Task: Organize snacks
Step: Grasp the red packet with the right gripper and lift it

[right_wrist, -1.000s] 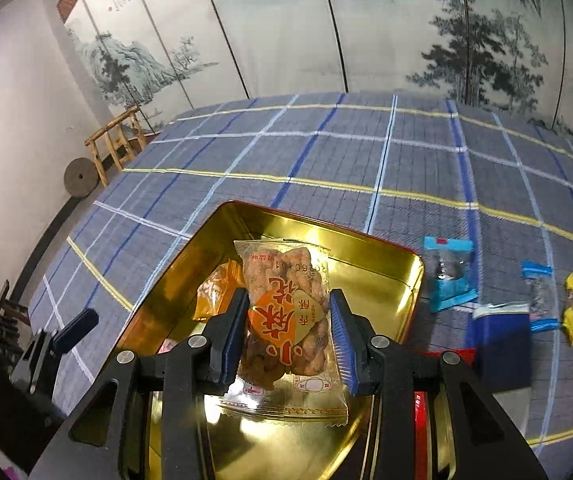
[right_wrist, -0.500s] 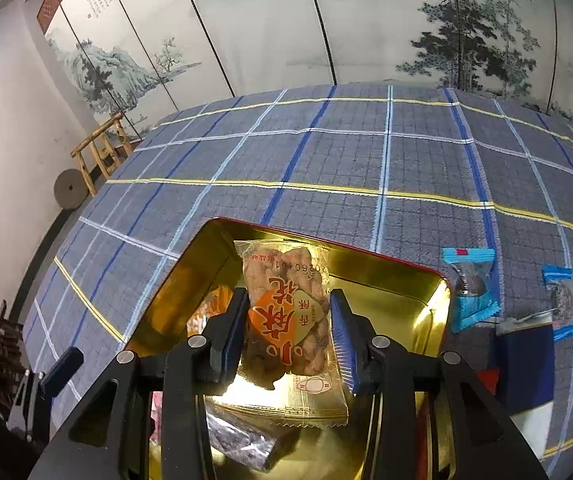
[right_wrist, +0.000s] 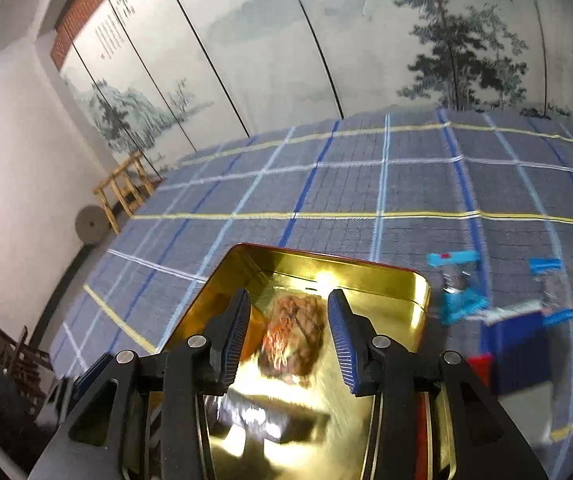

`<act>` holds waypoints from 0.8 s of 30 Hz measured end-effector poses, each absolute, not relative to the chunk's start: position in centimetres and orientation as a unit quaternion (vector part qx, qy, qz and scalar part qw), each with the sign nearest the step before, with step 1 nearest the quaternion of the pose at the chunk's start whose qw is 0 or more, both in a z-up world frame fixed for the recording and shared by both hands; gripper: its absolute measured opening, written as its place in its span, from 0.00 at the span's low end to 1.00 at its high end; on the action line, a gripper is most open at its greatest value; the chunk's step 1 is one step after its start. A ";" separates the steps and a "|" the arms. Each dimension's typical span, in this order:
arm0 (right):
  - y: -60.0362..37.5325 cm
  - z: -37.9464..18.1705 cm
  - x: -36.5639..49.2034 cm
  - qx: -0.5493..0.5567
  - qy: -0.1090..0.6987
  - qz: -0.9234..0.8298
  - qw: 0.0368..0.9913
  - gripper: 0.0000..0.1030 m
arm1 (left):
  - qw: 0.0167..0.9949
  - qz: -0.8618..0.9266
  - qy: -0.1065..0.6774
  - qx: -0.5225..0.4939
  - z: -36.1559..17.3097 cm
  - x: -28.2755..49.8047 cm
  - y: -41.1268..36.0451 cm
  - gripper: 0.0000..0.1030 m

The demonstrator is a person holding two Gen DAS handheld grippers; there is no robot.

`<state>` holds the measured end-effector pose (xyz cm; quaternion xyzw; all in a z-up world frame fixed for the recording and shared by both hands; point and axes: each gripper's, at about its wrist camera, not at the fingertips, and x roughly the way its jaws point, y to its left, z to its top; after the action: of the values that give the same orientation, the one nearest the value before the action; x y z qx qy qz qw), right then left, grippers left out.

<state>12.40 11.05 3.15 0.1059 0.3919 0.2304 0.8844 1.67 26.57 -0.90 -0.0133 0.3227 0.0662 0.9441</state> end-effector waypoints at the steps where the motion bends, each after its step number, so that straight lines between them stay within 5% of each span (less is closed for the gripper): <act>1: 9.8 3.4 11.1 0.101 0.384 0.228 0.889 0.41 | 0.944 0.068 0.323 -0.011 -0.9 1.6 26.5 0.89; 11: -2.1 1.0 5.4 0.048 0.411 0.170 0.894 0.41 | 0.944 0.075 0.320 0.007 -0.8 1.6 25.8 0.89; 24: 2.4 -1.9 7.6 0.004 0.456 0.237 0.858 0.41 | 0.944 0.074 0.322 0.020 -0.9 1.5 25.4 0.91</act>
<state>7.64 2.44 -1.94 0.0039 0.4561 0.2371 0.8578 1.54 25.38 -0.92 0.0205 0.3218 0.0742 0.9437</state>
